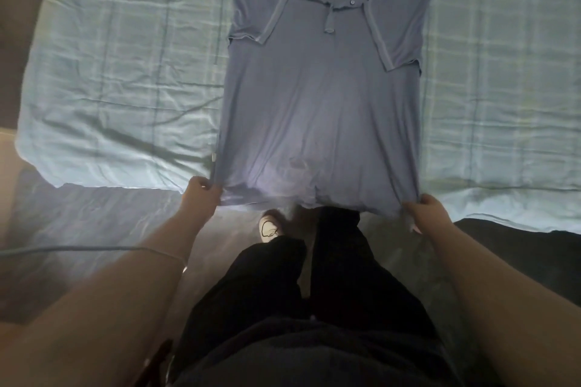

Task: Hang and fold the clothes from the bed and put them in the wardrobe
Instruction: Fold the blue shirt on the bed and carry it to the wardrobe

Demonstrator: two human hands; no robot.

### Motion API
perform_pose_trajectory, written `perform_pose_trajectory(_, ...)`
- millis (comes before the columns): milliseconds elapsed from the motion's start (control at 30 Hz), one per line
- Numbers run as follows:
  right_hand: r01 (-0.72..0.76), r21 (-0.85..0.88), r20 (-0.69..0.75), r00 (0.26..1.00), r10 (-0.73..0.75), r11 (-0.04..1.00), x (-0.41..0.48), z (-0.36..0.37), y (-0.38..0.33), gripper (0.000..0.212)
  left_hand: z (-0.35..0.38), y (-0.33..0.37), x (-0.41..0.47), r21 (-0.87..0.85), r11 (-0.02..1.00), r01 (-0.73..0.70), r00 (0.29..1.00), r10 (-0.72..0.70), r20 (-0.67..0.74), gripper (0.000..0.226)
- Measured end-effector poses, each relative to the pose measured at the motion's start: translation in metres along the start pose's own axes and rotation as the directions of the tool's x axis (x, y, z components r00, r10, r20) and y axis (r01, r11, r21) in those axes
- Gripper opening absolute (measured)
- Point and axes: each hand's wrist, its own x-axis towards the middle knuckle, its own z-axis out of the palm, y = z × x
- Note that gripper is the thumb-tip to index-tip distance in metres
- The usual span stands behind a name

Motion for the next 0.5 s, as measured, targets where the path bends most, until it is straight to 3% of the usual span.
perform_pose_trajectory(200,-0.047,-0.022,-0.016,0.999,0.047,0.999,-0.018,-0.005,0.017,0.005,-0.024,-0.011,-0.014,-0.141,0.989,0.038,0.955,0.006,0.298,0.037)
perform_pose_trajectory(300,-0.123,0.140,-0.038,0.991,0.130,0.982,-0.028,-0.014,0.019,0.013,-0.039,-0.009,-0.020,-0.175,0.984,-0.020,0.959,0.069,0.275,0.040)
perform_pose_trajectory(400,-0.152,0.314,-0.068,0.981,0.182,0.937,-0.038,-0.023,0.021,0.019,-0.049,-0.007,-0.024,-0.186,0.982,-0.036,0.958,0.087,0.273,0.027)
perform_pose_trajectory(500,-0.149,0.486,-0.033,0.982,0.188,0.861,-0.050,-0.029,0.019,0.016,-0.055,-0.005,-0.026,-0.324,0.942,0.090,0.959,0.006,0.283,0.009)
